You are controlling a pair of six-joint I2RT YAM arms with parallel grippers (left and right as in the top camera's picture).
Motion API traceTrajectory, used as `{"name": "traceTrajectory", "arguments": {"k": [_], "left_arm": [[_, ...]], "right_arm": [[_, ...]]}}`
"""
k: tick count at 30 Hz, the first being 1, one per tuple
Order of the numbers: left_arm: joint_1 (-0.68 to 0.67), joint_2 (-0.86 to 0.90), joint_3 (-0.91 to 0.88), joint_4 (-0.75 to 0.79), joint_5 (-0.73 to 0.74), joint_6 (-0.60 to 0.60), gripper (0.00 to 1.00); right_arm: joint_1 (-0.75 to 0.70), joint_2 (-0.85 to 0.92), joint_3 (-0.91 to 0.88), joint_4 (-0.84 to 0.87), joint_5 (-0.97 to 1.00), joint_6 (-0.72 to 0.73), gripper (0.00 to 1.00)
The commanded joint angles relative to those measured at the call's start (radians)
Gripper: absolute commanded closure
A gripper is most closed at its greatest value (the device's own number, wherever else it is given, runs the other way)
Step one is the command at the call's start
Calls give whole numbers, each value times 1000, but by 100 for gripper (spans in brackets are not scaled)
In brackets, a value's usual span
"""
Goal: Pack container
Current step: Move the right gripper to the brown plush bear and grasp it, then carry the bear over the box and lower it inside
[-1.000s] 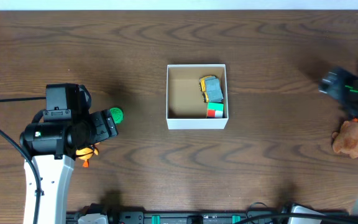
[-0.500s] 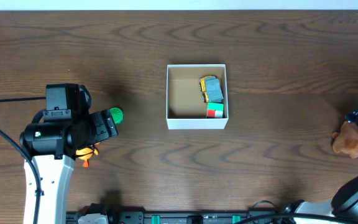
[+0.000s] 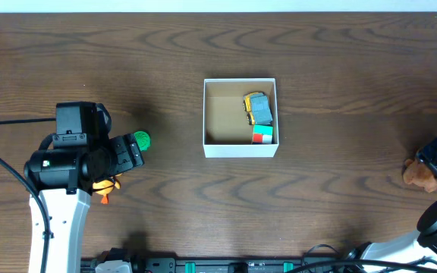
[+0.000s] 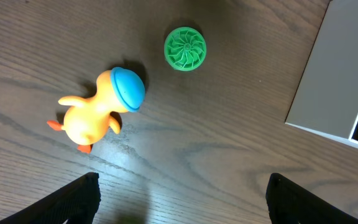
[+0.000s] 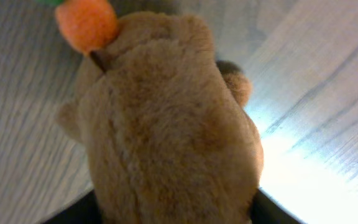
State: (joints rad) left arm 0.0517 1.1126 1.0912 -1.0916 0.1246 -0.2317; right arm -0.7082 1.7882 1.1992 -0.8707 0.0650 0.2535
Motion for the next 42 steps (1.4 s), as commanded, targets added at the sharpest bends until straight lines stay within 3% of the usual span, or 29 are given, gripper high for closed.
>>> {"name": "traceTrajectory", "arguments": {"k": [1, 9, 16, 23, 30, 35, 42], "left_arm": [[5, -2, 18, 0, -5, 9, 14], [5, -2, 18, 0, -5, 9, 14], [5, -2, 18, 0, -5, 9, 14], [5, -2, 18, 0, -5, 9, 14], [5, -2, 18, 0, -5, 9, 14], [5, -2, 18, 0, -5, 9, 14], [5, -2, 18, 0, -5, 9, 14]], "right_arm": [[13, -47, 5, -8, -59, 0, 61], [192, -251, 22, -12, -92, 0, 76], [538, -455, 32, 5, -92, 37, 99], [959, -476, 32, 140, -41, 163, 99], [1281, -381, 32, 335, 117, 175, 98], [1361, -250, 34, 401, 100, 187, 98], [1368, -126, 34, 466, 81, 187, 99]]}}
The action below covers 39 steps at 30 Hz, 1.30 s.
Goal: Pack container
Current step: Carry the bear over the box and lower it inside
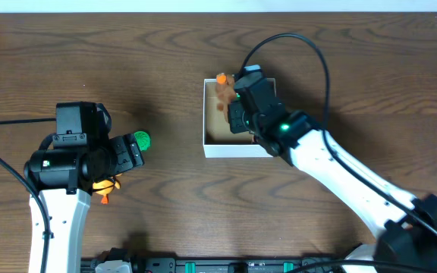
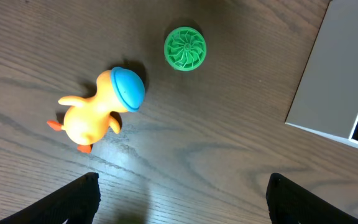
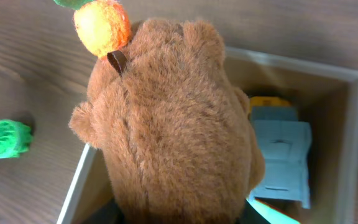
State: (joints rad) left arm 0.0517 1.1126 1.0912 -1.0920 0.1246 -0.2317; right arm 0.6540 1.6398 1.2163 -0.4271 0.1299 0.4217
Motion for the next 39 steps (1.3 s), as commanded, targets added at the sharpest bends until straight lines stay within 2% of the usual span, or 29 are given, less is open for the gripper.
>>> {"name": "traceTrajectory", "arguments": {"k": [1, 5, 10, 16, 21, 28, 35, 39], "left_arm": [[5, -2, 18, 1, -5, 9, 14], [5, -2, 18, 1, -5, 9, 14], [5, -2, 18, 1, -5, 9, 14], [5, -2, 18, 1, -5, 9, 14], [5, -2, 18, 1, -5, 9, 14], [5, -2, 18, 1, -5, 9, 14], [5, -2, 18, 1, -5, 9, 14], [5, -2, 18, 1, -5, 9, 14]], "right_arm": [[5, 31, 16, 34, 16, 19, 99], [5, 67, 16, 85, 20, 65, 99], [7, 94, 16, 75, -2, 312, 99], [6, 114, 16, 66, -5, 373, 99], [3, 115, 16, 9, 16, 489, 98], [-13, 115, 34, -9, -19, 435, 98], [-21, 115, 146, -114, -21, 322, 98], [-27, 115, 204, -170, -26, 317, 98]]}}
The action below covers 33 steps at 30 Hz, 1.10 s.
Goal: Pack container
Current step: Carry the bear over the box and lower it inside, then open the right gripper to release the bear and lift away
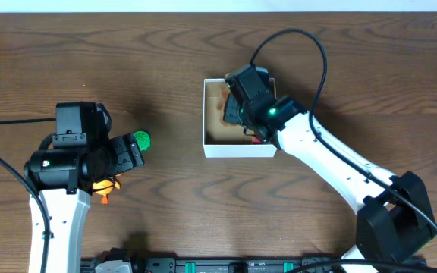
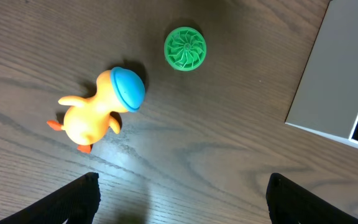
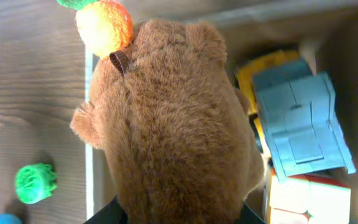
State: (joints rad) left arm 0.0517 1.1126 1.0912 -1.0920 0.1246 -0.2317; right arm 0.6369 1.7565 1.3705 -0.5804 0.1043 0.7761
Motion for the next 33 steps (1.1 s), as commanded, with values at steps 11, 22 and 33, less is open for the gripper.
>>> {"name": "traceTrajectory", "arguments": {"k": [11, 22, 33], "left_arm": [[5, -2, 18, 1, -5, 9, 14], [5, -2, 18, -3, -5, 9, 14], [5, -2, 18, -3, -5, 9, 14]], "right_arm": [[-12, 216, 302, -349, -104, 23, 99], [-18, 362, 415, -358, -117, 7, 98], [-41, 362, 415, -350, -116, -8, 76]]}}
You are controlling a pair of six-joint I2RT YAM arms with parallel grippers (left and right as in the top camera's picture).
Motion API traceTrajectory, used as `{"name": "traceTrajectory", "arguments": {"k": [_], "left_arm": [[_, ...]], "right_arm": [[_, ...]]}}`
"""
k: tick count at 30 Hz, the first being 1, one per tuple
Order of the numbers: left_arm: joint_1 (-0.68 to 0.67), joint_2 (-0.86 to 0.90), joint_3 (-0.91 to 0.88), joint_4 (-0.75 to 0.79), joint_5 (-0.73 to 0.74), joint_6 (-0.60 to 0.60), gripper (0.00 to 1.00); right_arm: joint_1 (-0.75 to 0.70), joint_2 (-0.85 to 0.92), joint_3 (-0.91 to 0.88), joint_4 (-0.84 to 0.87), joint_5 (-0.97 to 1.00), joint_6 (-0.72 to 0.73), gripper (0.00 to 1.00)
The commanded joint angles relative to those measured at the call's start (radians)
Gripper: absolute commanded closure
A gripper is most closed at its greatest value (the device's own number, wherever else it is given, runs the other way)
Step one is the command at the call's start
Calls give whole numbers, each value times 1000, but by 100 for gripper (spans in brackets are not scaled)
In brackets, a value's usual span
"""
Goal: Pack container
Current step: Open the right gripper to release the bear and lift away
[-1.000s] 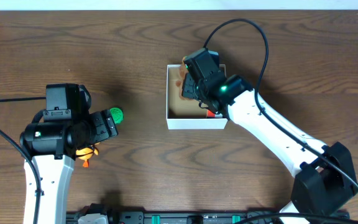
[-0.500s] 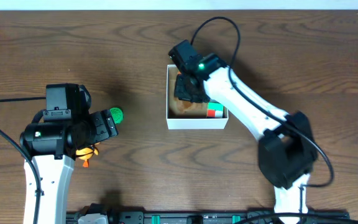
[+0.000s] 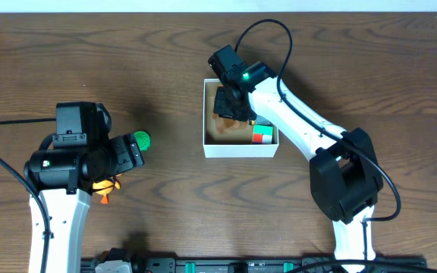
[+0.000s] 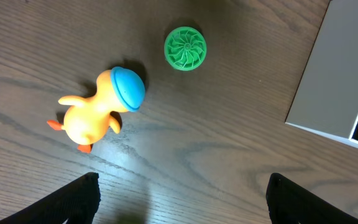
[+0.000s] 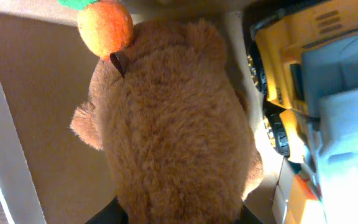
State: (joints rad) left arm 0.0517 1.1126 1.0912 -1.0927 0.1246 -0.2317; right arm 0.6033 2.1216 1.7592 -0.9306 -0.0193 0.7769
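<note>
The white box stands mid-table. Inside it, my right gripper is shut on a brown plush bear with an orange ball at its head, low over the box's brown floor in the left half. From overhead the right gripper covers most of the bear. A yellow and grey toy truck and a colour cube fill the right half. My left gripper hangs open over bare table, below the yellow duck and green disc.
The box's white outer wall shows at the right of the left wrist view. In the overhead view the green disc lies left of the box by the left arm, which hides most of the duck.
My right gripper, still shut on the bear, has gone from above the box's left part to down inside it, near the floor beside the truck. The left arm has not moved.
At first my right gripper was shut on the bear at the table's far right edge. Then it held the bear over the box's far left corner, then over the box's left half, and now holds it inside the box. The left gripper stayed open by the duck throughout.
</note>
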Motion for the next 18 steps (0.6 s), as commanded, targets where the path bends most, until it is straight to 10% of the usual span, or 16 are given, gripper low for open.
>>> {"name": "traceTrajectory", "arguments": {"k": [1, 18], "left_arm": [[5, -2, 17, -3, -5, 9, 14], [5, -2, 16, -2, -5, 9, 14]], "right_arm": [[-7, -3, 26, 0, 7, -8, 72], [-8, -3, 26, -1, 8, -16, 44]]}}
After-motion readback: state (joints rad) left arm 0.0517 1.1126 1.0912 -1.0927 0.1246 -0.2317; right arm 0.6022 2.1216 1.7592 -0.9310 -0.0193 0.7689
